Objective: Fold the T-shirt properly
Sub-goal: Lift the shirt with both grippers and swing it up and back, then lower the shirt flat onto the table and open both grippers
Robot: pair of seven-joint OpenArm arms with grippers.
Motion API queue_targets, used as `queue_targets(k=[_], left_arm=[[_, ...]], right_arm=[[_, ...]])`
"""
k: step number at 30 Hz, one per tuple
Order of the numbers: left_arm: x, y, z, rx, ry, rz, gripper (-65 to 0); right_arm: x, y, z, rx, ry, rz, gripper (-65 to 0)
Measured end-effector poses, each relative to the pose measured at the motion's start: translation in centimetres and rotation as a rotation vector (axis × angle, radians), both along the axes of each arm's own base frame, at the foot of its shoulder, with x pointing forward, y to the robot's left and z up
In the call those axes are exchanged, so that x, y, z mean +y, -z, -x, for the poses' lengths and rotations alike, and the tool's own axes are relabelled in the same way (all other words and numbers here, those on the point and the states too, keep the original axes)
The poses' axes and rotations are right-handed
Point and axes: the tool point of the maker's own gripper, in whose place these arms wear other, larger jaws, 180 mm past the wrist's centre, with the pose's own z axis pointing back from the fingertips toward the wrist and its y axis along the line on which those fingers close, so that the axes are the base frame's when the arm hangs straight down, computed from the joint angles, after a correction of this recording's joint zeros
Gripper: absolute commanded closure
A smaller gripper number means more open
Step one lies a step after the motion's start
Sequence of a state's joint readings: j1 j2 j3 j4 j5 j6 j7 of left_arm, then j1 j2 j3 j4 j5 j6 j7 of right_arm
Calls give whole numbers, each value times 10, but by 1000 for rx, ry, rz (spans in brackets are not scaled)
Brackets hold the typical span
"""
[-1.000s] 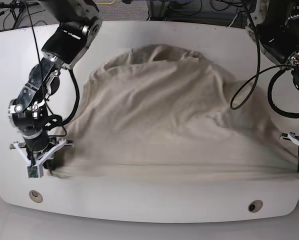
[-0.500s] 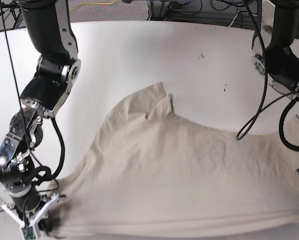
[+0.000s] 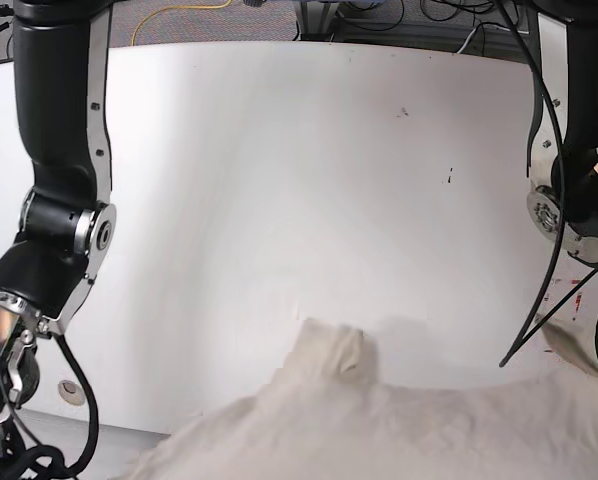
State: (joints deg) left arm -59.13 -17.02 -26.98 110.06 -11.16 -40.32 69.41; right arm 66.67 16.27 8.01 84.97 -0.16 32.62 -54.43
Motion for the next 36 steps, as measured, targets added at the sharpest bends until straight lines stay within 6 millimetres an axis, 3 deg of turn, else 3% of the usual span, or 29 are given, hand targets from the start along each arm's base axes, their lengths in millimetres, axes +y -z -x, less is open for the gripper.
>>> queue_targets(k=[3, 7, 10, 14, 20, 25, 31, 36], left_arm=[[-3, -2, -1, -6, 7, 7, 0], [-6, 1, -3, 3, 15, 5, 0], [-7, 11, -6, 25, 21, 4, 0], [-7, 46, -11, 106, 21, 6, 0], [-5, 105, -15, 249, 28, 9, 0], [6, 158, -6, 347, 16, 56, 0], [16, 252, 21, 592, -29, 73, 0], [17, 308, 49, 736, -36, 86, 0]], right_arm=[[-6, -11, 2, -11, 15, 30, 0], [-10, -7, 5, 3, 19, 68, 0], [-14, 5, 9, 26, 38, 74, 0], [-21, 34, 22, 53, 59, 72, 0], [-32, 111, 44, 159, 87, 73, 0], [-37, 186, 77, 271, 110, 43, 0], [-31, 261, 120, 407, 97, 1, 0], [-36, 323, 157, 552, 119, -45, 0]])
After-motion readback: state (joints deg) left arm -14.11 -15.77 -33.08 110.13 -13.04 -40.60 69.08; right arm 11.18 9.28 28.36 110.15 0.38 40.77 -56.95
